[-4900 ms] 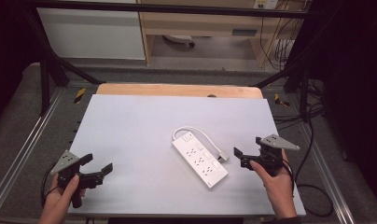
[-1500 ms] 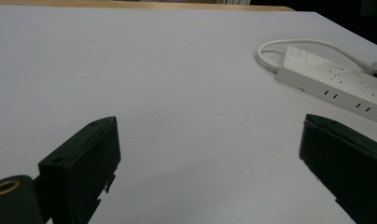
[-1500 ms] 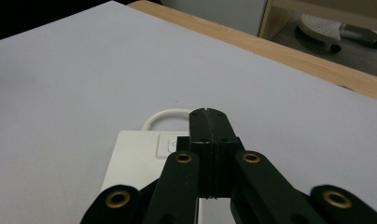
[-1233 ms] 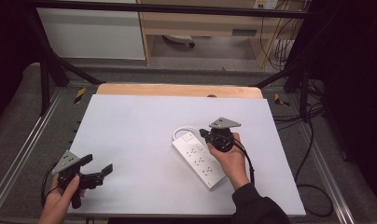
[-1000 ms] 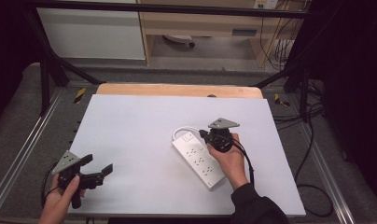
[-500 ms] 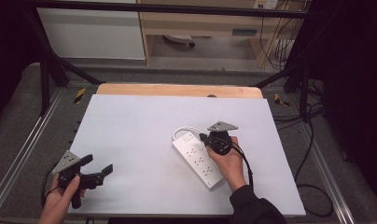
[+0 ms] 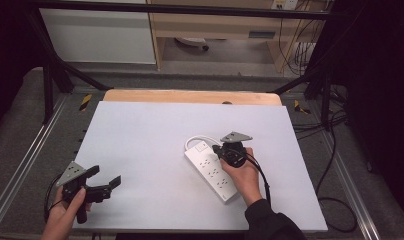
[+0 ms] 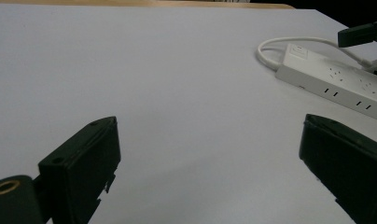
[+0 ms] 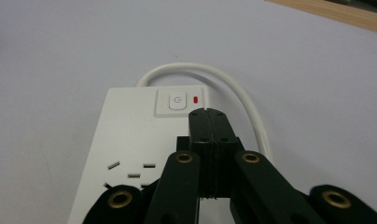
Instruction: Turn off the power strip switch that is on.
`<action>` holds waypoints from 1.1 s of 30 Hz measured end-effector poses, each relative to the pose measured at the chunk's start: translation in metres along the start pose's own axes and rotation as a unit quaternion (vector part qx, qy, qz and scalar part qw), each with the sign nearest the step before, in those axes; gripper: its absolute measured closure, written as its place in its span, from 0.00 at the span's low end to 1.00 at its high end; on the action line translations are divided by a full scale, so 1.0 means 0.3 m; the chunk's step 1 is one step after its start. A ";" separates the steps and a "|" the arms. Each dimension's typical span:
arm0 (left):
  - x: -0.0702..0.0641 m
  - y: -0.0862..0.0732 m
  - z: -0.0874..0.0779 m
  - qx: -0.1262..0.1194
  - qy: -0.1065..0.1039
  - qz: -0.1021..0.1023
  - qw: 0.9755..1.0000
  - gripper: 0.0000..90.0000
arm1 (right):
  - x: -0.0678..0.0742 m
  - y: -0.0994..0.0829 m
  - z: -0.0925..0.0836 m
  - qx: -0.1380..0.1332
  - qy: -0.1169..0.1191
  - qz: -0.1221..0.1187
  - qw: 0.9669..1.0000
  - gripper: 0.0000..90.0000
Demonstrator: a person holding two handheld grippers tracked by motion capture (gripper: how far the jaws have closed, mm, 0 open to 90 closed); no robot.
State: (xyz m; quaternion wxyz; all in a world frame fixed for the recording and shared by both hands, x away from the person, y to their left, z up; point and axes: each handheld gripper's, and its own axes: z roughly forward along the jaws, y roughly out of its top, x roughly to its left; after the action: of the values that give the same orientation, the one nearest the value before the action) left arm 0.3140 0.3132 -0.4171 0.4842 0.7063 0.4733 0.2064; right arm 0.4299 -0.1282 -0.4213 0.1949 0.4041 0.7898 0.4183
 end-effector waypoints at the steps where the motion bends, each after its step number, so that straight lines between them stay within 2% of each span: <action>1: 0.000 0.000 0.000 0.000 0.000 -0.001 1.000 0.06 | 0.000 -0.005 0.002 0.002 0.001 0.000 1.000 1.00; 9: 0.000 0.000 0.000 0.000 0.001 -0.001 1.000 0.06 | 0.004 -0.031 0.001 0.013 0.003 0.007 1.000 1.00; 33: -0.001 0.000 0.000 0.001 0.001 0.002 1.000 0.06 | 0.016 -0.059 -0.013 0.016 0.005 0.003 1.000 1.00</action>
State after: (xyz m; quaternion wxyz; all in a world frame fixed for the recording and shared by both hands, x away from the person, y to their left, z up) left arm 0.3139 0.3130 -0.4171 0.4825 0.7075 0.4728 0.2076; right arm 0.4162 -0.1322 -0.4336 0.1829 0.4076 0.7959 0.4086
